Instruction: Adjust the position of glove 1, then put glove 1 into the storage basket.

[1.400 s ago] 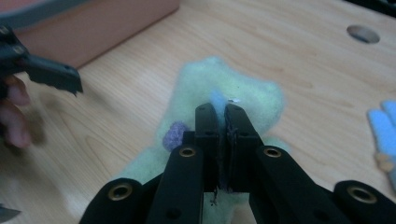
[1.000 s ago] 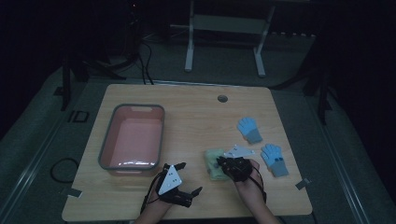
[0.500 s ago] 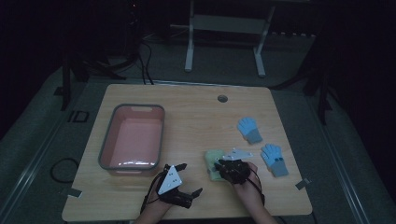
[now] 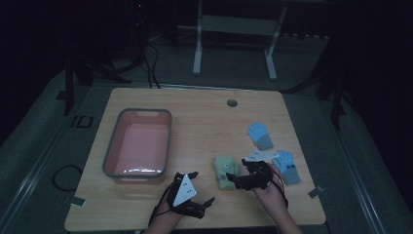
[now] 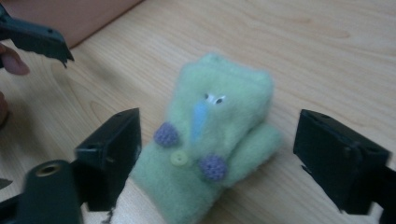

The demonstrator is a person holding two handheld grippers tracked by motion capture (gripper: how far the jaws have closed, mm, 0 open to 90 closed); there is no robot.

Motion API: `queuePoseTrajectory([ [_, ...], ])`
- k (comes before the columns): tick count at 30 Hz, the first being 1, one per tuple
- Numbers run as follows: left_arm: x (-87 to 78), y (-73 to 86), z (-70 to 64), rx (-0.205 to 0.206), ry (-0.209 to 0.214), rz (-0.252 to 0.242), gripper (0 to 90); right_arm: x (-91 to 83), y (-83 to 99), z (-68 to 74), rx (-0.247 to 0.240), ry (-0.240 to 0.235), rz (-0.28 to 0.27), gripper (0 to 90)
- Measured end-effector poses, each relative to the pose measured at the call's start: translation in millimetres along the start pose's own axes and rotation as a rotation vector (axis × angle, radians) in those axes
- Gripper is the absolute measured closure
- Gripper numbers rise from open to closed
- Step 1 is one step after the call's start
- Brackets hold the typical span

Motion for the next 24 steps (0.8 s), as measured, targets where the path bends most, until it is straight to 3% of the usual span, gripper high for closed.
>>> queuePoseTrajectory([
  [2,0.0,0.0,0.0,0.000,0.000,0.000,4.0,-1.7,-0.9,-1.9,0.006,-0.006,-0.014,15.3],
  [3,1.1,-3.7,-0.5,-0.019,0.041,0.013,4.0,-1.7,-0.9,-1.9,0.006,-0.006,-0.014,15.8],
  [4,1.2,-5.3,-0.7,-0.028,0.058,0.012,4.0,-4.6,-3.4,-8.1,-0.010,-0.019,-0.045,15.8],
  [8,1.5,-11.3,-1.2,-0.045,0.103,0.014,4.0,-9.5,-7.8,-17.2,-0.062,-0.016,-0.081,13.8],
  [12,5.2,-17.5,-2.2,-0.066,0.113,0.036,3.7,-11.7,-10.4,-26.9,-0.042,-0.011,-0.061,13.8],
  [14,8.0,-21.3,-4.0,-0.067,0.134,0.044,3.7,-11.6,-11.4,-29.5,-0.022,-0.033,-0.041,13.0],
  [16,11.1,-24.6,-6.2,-0.031,0.136,0.045,3.8,-11.2,-14.1,-31.5,-0.008,-0.029,-0.043,12.1],
  [18,15.3,-27.2,-9.1,0.000,0.156,0.050,4.6,-11.8,-16.4,-31.3,0.004,-0.060,-0.047,10.5],
  [20,17.5,-28.3,-10.5,0.013,0.165,0.054,4.6,-11.4,-17.9,-31.6,0.009,-0.065,-0.044,10.6],
  [24,28.2,-33.6,-16.4,0.070,0.201,0.059,6.6,-11.4,-27.1,-35.9,-0.004,-0.078,-0.062,25.1],
])
Point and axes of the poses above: each handheld gripper's, and its own axes: x roughly forward along the jaws, y roughly out of its underside, z roughly to its left, the point moved 6 cm from there along x, roughly forward along the jaws, and after that the axes turned 9 degrees about y, right-handed, at the moved point
